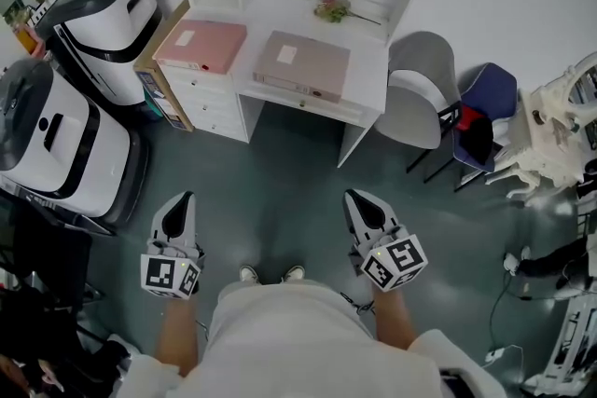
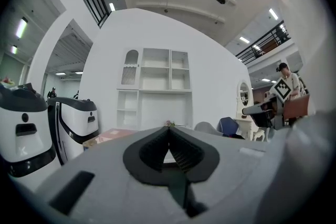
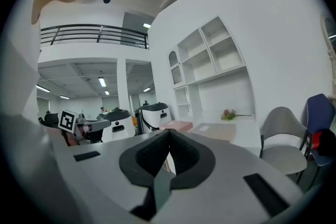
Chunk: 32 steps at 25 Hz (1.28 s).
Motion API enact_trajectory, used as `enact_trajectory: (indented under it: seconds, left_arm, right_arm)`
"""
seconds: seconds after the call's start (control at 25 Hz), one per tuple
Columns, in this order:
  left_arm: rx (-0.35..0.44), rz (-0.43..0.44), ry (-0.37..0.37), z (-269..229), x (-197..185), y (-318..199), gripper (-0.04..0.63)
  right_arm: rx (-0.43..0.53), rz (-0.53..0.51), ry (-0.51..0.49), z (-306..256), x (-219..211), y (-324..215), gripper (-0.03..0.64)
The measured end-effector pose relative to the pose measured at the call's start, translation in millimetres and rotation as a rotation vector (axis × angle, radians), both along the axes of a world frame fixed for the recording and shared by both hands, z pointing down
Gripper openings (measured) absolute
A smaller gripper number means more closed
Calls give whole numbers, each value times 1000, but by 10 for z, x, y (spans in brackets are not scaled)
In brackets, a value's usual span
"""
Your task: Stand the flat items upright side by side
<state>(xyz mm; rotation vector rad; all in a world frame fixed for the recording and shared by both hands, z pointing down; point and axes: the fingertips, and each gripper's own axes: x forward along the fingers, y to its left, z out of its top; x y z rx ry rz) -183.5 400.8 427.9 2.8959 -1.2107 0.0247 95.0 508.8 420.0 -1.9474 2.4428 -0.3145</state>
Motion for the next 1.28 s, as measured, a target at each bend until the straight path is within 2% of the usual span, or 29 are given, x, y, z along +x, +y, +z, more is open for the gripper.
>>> enact_trajectory:
  seconds: [0.2,0.44,0.6,0.72,0.92,1.08,1.28]
  left_arm:
    - [-6,-13,8,-10,26,9,15]
    - [-5,-17,10,-24,105,6,15]
    - [-6,-26,13,-7,180,0,15]
    - [6,-32,18,-19,254,-14,15]
    - [-1,-55,-9,36,208,-3,15]
    - [-45,-88,-18,207,57,-186,15]
    - [-90,-45,-2,398,278,-701,15]
  right_arm:
    - [34,-45,-68,-52,-26,-1,0]
    - [19,-90,-334,6,131,-71,248]
    - [52,-118,-502,-5,254,-99,367]
    - [48,-128,-581,68,366,-161,499]
    - [16,-136,-643,232,414,-325,503]
    - [-11,-149,-663,332,327,-552,503]
    - [-54,-131,-657,510,302,-983,503]
